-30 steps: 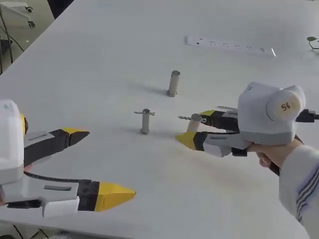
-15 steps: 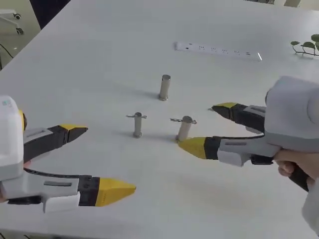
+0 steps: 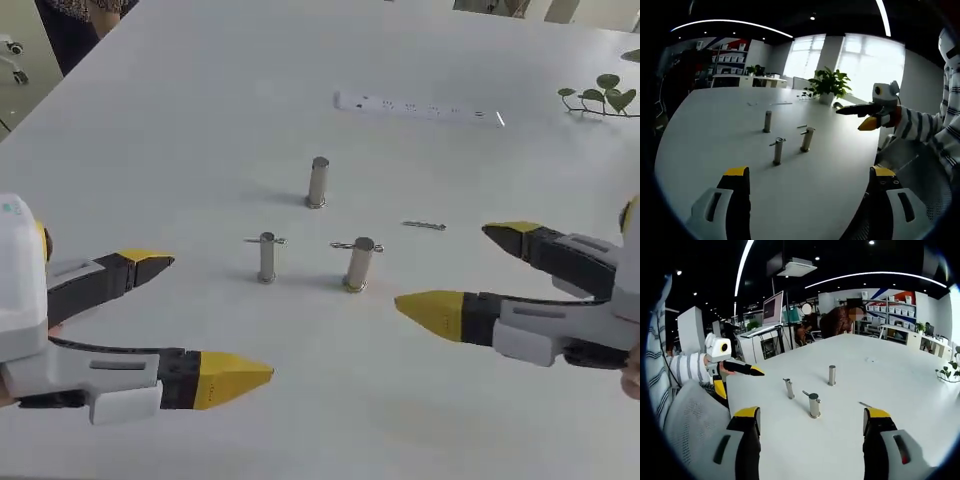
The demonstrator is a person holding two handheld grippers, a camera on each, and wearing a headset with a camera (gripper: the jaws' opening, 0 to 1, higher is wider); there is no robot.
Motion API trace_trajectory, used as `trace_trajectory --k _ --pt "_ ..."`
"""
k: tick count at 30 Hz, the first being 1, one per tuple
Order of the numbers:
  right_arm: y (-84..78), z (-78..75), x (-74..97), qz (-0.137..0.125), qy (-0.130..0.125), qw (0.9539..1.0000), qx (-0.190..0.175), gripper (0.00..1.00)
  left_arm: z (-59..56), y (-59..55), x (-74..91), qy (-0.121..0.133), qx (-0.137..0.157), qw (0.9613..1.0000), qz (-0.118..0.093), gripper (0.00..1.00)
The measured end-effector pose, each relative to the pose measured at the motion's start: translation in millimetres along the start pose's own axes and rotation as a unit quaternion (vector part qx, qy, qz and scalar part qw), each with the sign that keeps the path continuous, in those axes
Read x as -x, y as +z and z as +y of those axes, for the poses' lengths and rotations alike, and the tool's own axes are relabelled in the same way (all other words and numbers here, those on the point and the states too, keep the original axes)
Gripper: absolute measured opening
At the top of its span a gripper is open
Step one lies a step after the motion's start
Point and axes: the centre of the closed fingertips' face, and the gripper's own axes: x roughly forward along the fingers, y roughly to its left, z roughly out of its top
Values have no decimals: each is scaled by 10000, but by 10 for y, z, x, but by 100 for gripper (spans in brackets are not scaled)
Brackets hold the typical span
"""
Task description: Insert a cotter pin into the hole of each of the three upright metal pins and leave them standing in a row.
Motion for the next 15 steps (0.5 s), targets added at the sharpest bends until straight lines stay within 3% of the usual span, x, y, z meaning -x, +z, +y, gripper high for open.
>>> trace_trajectory --k 9,15 --pt "-96 -157 235 69 -243 9994 -249 90 -2 60 68 59 -25 10000 4 99" --pt "-226 -138 307 319 -228 9985 -390 94 -18 95 93 117 -34 9999 4 99"
